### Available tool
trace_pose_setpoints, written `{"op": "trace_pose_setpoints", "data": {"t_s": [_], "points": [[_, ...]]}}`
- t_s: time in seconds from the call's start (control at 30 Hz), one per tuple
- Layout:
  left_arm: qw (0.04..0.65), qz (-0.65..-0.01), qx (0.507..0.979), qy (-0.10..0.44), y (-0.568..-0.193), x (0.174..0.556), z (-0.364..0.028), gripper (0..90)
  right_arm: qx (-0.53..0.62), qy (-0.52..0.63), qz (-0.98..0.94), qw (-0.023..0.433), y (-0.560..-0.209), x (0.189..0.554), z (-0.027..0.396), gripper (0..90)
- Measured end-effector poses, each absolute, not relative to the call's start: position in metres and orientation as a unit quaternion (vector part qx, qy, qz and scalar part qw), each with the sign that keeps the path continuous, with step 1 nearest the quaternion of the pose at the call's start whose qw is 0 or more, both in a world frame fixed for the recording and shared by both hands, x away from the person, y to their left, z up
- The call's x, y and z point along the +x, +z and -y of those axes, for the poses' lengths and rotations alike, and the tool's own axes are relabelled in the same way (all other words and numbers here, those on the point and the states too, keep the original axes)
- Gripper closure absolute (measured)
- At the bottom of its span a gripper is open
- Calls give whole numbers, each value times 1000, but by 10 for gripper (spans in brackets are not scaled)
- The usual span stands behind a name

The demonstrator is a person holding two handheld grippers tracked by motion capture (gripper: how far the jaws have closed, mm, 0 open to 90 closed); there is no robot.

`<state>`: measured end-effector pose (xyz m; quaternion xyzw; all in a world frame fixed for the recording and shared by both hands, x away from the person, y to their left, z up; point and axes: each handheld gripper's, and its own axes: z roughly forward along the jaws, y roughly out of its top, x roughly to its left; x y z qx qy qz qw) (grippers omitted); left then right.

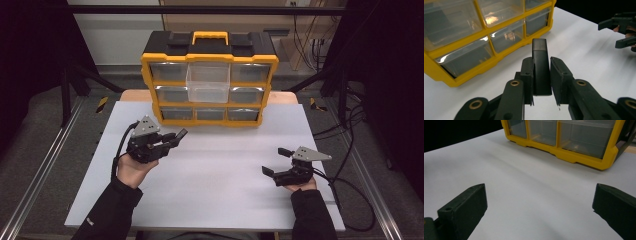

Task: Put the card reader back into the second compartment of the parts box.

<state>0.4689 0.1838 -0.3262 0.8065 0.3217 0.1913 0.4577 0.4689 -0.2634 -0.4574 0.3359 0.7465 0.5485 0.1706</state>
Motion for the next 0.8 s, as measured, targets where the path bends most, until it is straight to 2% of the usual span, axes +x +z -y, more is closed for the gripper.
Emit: {"op": "trace_pose_setpoints", "data": {"t_s": [0.8], "points": [[476, -308, 797, 206, -290, 471, -182, 723, 336, 548, -747, 170, -457, 469, 263, 1]]}}
